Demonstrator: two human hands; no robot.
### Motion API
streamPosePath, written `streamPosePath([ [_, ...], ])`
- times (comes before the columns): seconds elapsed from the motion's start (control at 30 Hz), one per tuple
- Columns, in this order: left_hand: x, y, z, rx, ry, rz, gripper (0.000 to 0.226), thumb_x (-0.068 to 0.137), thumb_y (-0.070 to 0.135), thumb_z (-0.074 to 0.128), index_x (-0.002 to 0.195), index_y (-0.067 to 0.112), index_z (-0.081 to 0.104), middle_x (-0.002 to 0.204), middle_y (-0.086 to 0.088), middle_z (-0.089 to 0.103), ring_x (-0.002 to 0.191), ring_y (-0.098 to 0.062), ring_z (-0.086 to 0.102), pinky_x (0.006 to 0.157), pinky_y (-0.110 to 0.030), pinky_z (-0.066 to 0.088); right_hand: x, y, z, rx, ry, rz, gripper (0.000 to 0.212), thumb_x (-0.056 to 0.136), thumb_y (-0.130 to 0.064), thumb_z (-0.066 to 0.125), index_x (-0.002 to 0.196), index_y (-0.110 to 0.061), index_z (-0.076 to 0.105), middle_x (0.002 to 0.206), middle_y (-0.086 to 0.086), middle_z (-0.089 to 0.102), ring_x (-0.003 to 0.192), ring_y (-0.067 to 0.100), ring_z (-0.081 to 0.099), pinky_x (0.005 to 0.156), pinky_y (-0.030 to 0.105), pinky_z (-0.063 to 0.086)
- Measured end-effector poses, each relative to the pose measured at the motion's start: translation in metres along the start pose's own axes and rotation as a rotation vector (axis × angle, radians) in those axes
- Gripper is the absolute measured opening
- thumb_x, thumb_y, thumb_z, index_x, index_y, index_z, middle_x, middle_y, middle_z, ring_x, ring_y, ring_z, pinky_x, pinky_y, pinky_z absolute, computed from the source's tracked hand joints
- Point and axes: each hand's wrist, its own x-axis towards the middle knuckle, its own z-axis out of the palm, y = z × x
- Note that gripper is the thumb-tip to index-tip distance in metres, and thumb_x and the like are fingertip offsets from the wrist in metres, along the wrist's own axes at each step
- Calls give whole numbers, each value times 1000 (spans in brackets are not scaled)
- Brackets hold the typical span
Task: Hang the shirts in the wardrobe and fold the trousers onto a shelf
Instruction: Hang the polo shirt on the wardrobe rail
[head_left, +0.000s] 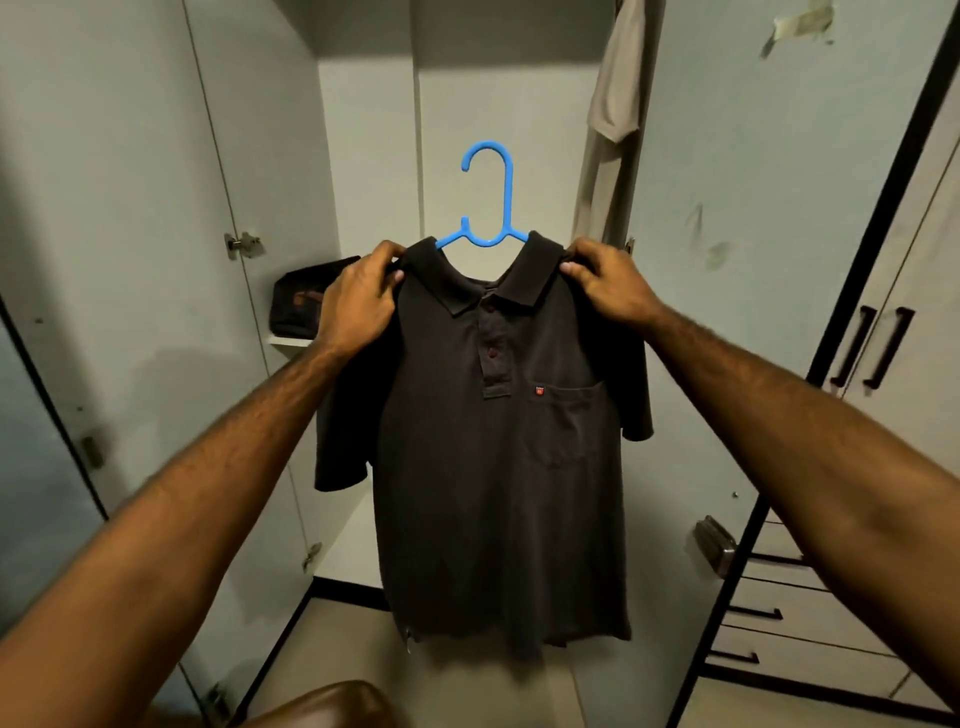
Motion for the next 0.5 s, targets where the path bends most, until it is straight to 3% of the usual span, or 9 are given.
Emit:
streamPosePath([
  [0.2,27,-7,34,9,-5,-25,19,102,25,50,121,26,53,120,-1,69,109,-26,63,85,-42,50,30,32,13,23,7,37,19,98,-31,54,102,-15,63,103,4,67,98,22,61,90,46,51],
  [0.37,64,-21,65,-18,13,-73,20,100,20,52,120,21,58,119,-4,69,109,-27,63,85,-39,49,67,53,33,-36,25,47,14,97,-39,52,97,-27,60,100,-4,66,95,20,61,84,43,52],
  [0.5,101,-43,94,-55,15,-91,19,99,19,53,117,21,58,118,-5,69,110,-28,63,94,-45,50,108,73,52,-117,99,75,20,99,-41,50,104,-25,62,106,-3,68,100,20,60,77,34,41],
])
